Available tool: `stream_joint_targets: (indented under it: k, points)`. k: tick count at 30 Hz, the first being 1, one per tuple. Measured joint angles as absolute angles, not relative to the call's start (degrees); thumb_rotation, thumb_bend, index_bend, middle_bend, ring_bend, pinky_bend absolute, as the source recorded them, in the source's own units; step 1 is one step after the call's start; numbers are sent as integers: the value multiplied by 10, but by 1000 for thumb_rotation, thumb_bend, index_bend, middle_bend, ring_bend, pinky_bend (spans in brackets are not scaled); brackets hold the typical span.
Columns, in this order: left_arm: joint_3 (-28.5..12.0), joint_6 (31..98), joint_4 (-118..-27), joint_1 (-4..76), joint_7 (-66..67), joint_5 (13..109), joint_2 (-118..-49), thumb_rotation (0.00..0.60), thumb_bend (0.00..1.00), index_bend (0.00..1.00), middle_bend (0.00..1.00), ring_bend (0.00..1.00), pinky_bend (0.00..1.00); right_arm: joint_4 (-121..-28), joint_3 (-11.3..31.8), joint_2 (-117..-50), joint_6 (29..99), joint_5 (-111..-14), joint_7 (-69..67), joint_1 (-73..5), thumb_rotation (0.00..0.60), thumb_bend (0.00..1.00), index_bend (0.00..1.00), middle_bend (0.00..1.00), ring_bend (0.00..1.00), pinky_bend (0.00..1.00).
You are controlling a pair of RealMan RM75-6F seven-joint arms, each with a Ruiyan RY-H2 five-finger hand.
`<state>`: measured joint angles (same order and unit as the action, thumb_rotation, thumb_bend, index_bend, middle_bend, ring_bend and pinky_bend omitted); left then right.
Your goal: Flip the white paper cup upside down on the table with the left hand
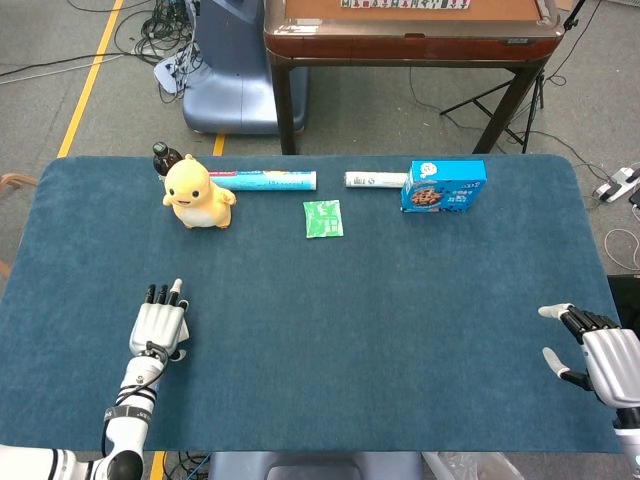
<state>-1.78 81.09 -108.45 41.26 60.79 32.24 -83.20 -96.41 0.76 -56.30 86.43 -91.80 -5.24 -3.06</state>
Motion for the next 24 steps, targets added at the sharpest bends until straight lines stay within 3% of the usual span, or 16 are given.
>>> stream_joint_targets:
  k: [9,24]
  points:
    - [-19,813,-1076,408,608,321,-837,600,119,306,0,0,0,-964,7,-563,864,-918,-52,-31,600,303,321,329,367,458]
    - [-20,804,-1067,400,595,327,-839,600,245,355,0,0,0,-963,7,-563,863,-918,-52,-31,600,302,321,329,367,458]
